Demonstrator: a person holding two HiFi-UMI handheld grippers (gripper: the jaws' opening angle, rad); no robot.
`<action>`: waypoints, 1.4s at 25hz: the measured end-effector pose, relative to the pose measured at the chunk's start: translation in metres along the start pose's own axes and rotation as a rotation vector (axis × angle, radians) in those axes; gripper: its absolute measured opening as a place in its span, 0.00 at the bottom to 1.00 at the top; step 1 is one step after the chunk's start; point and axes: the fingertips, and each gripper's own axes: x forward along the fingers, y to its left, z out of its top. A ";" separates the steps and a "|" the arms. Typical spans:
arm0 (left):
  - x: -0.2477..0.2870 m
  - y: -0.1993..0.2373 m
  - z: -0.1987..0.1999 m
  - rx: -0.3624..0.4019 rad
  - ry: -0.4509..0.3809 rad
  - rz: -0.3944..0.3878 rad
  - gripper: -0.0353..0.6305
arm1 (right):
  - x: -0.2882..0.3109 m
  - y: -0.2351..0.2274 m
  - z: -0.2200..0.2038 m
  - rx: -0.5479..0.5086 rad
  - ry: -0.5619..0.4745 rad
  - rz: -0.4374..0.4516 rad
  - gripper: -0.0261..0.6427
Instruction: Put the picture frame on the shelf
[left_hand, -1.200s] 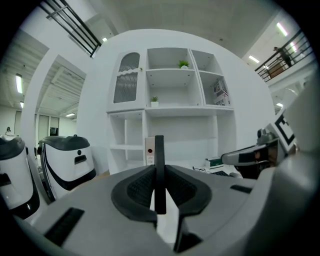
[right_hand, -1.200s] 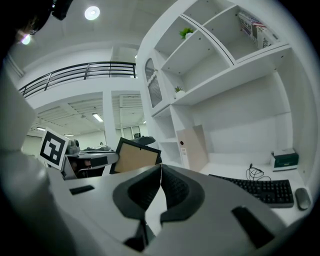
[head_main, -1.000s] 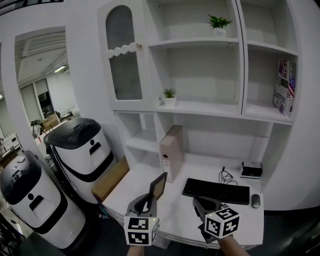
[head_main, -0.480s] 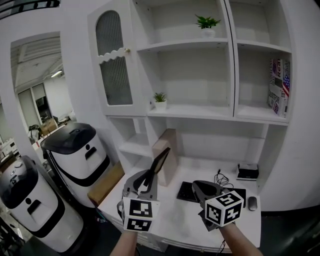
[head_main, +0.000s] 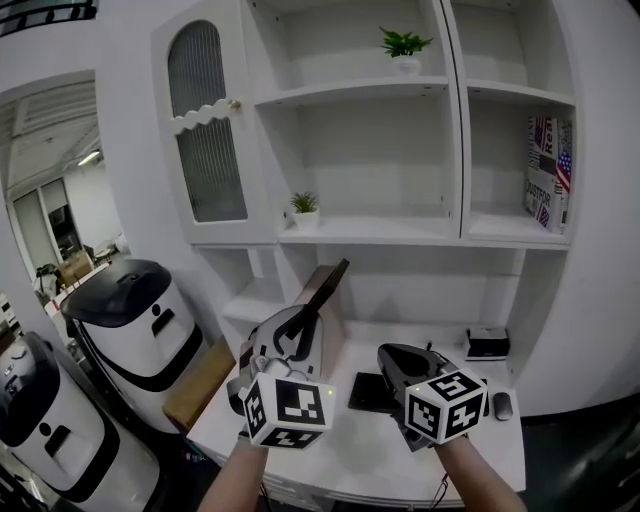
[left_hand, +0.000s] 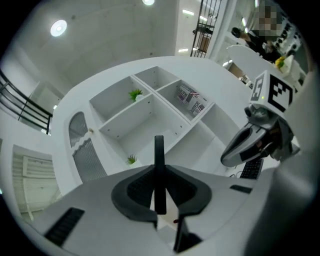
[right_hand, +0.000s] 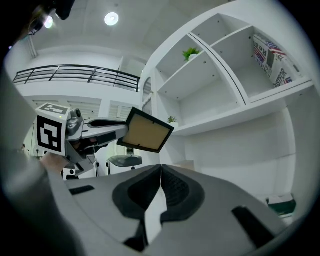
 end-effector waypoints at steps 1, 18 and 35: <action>0.005 0.004 0.003 0.028 -0.013 -0.005 0.14 | 0.004 0.000 0.004 0.001 -0.006 -0.007 0.04; 0.059 0.039 0.058 0.334 -0.206 -0.080 0.14 | 0.039 -0.016 0.034 -0.042 -0.044 -0.178 0.04; 0.120 0.018 0.059 0.634 -0.228 -0.137 0.14 | 0.051 -0.030 0.059 -0.069 -0.061 -0.294 0.04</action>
